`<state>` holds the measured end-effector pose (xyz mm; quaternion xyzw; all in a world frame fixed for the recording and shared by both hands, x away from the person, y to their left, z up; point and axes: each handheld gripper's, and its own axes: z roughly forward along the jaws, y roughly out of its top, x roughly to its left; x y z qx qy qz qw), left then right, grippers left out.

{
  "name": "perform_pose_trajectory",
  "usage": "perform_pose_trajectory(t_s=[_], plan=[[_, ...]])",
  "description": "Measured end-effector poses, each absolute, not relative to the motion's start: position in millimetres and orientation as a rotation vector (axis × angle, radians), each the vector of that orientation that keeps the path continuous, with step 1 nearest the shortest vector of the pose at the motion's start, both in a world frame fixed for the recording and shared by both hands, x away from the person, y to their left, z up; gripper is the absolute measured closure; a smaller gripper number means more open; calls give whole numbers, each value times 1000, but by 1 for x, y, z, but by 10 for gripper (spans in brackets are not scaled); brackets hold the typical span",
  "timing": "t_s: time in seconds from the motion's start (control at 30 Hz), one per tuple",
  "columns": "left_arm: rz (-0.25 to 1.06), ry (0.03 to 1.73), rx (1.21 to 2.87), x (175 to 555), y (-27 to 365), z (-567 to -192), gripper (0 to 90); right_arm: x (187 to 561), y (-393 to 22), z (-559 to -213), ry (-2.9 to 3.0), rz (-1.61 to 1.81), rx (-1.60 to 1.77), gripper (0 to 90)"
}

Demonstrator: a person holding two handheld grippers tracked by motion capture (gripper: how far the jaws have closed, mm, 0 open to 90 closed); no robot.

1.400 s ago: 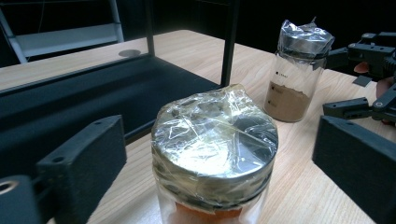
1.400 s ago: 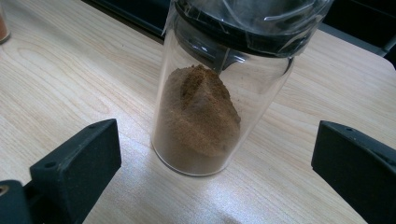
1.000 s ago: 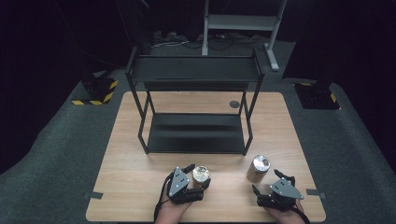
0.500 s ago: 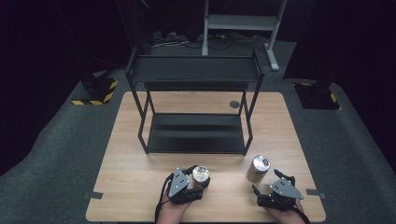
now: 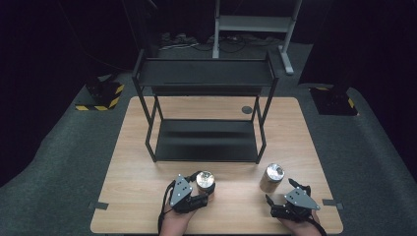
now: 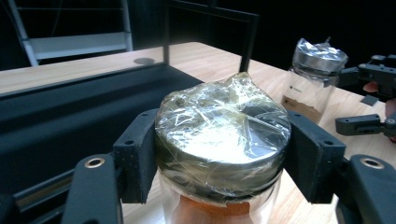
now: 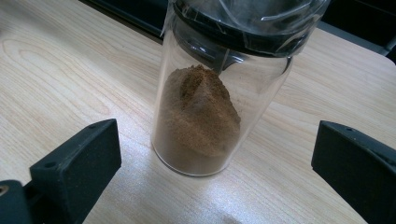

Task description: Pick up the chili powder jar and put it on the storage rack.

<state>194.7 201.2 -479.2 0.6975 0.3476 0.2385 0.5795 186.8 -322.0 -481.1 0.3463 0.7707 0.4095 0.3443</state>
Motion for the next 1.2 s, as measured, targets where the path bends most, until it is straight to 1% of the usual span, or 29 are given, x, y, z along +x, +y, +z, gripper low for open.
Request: perform_pose_trajectory(t_s=[0.73,1.2], plan=[[671,947,1554,173,251,-476,343,187,-322,-481,2004,1060,898,4],[739,992,1527,163,270,-470,343,187,-322,-481,2002,1063,906,4]])
